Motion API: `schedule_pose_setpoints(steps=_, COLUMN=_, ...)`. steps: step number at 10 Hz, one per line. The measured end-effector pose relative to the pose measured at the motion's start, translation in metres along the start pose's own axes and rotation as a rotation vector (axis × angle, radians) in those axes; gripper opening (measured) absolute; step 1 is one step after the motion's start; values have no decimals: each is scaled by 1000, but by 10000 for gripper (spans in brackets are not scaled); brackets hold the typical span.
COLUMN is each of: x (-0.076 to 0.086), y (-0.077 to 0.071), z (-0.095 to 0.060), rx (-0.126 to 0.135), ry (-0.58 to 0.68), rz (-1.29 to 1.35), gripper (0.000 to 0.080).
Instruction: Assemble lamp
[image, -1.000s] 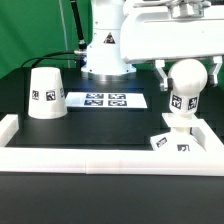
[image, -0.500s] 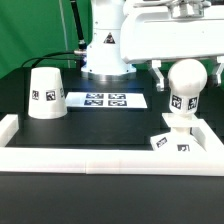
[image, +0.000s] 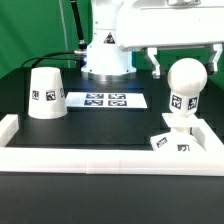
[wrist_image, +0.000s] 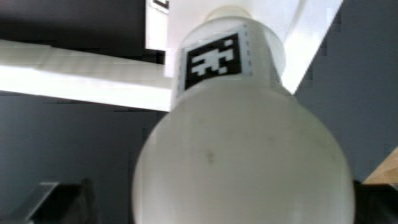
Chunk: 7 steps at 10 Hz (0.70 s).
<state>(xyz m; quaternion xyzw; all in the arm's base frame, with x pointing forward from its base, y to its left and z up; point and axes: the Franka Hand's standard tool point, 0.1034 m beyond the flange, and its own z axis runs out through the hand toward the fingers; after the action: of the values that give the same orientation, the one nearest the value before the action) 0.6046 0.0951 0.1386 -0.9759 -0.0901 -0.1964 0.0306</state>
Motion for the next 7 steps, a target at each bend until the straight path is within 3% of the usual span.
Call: schedule_pose_setpoints(steps=7, x=-8, y=-1, z=7, rx=8, ry=-49, rz=1, gripper=699)
